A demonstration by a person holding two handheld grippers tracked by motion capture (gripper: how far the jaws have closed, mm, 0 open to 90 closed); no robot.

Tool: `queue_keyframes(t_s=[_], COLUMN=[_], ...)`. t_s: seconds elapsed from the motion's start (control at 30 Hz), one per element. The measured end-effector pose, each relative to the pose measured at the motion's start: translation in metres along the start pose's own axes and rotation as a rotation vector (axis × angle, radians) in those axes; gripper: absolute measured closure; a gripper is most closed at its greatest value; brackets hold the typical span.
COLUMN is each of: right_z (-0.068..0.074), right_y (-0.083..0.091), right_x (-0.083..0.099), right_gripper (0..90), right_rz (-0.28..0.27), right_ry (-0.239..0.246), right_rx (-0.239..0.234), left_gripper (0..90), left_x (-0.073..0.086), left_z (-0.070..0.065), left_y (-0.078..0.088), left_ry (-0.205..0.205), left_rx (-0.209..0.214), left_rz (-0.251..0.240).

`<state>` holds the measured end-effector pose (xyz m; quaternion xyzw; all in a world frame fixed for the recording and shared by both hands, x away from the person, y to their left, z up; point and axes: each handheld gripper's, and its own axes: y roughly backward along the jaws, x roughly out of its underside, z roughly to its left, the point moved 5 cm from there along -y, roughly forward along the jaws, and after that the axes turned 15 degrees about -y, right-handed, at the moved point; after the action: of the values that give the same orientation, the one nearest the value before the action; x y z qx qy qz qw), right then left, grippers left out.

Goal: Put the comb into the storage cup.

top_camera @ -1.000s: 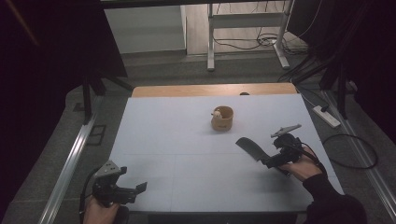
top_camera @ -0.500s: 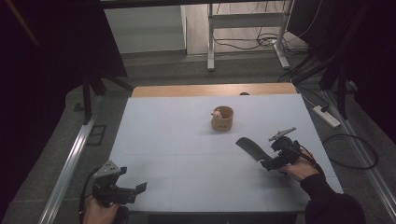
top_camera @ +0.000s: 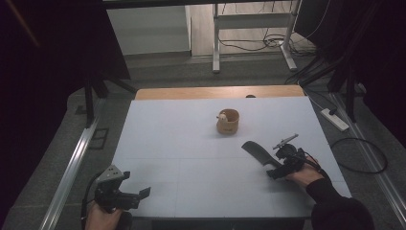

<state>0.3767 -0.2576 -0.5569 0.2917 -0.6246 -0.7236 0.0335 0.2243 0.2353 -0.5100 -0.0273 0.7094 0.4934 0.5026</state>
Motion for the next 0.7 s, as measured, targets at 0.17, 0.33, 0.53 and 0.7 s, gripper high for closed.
queue_keyframes(t_s=[0.17, 0.33, 0.53, 0.7], right_z=[0.0, 0.001, 0.006, 0.004], right_y=[0.0, 0.001, 0.01, 0.013], right_x=[0.0, -0.001, -0.003, -0.004], right_gripper=[0.0, 3.8, 34.8, 51.2], right_rz=[0.011, 0.029, 0.029, 0.024], right_ry=[-0.002, -0.001, 0.032, 0.031], right_rx=[0.003, 0.005, -0.014, -0.011], left_gripper=[0.0, 0.0, 0.0, 0.0], left_x=[0.0, 0.0, 0.0, 0.0], left_z=[0.0, 0.0, 0.0, 0.0], left_y=[0.0, 0.0, 0.0, 0.0], left_ry=[-0.003, -0.002, -0.004, -0.004], left_rx=[-0.001, 0.0, 0.001, 0.001], left_rz=[0.003, 0.003, 0.004, 0.006])
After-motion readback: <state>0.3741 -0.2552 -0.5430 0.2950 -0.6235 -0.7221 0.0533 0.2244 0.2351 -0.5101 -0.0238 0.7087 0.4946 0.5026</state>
